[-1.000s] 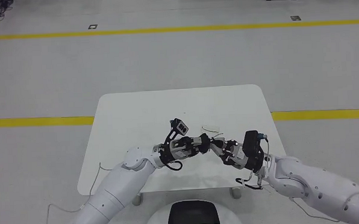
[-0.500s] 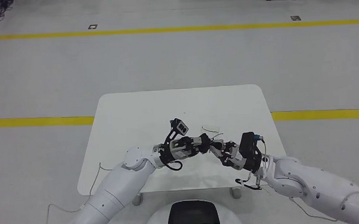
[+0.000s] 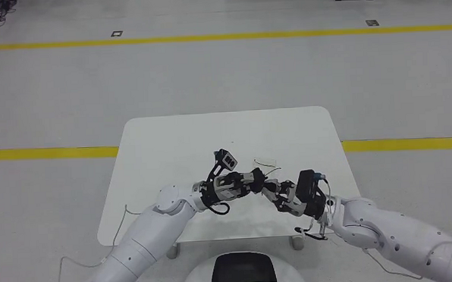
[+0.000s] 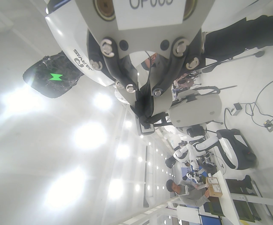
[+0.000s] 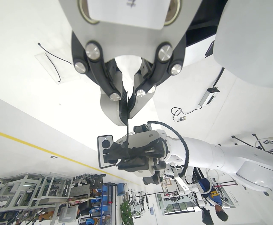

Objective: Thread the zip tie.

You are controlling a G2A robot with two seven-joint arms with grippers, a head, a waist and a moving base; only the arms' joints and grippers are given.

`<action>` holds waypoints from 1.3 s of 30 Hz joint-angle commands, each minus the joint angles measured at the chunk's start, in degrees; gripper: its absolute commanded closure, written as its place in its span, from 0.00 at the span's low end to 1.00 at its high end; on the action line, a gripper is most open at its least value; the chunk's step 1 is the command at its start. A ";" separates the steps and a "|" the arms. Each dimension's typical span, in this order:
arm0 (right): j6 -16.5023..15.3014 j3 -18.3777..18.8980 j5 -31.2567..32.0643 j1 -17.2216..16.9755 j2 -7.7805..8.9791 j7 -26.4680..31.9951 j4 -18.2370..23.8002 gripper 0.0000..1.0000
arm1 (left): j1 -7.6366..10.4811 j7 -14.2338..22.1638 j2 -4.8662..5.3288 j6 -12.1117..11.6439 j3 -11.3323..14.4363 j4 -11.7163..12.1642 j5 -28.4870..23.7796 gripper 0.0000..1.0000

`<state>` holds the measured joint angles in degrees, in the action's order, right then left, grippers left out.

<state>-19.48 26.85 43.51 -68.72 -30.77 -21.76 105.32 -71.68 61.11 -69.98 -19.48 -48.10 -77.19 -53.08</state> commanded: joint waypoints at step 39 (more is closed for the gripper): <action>0.00 4.18 -16.54 -7.74 4.20 -17.67 -1.31 0.00 | -3.21 -2.53 1.04 4.17 -3.05 -4.95 -1.63 1.00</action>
<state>-19.48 31.11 27.08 -76.39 -26.86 -38.92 103.64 -74.76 58.58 -68.97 -15.49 -51.02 -81.98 -54.46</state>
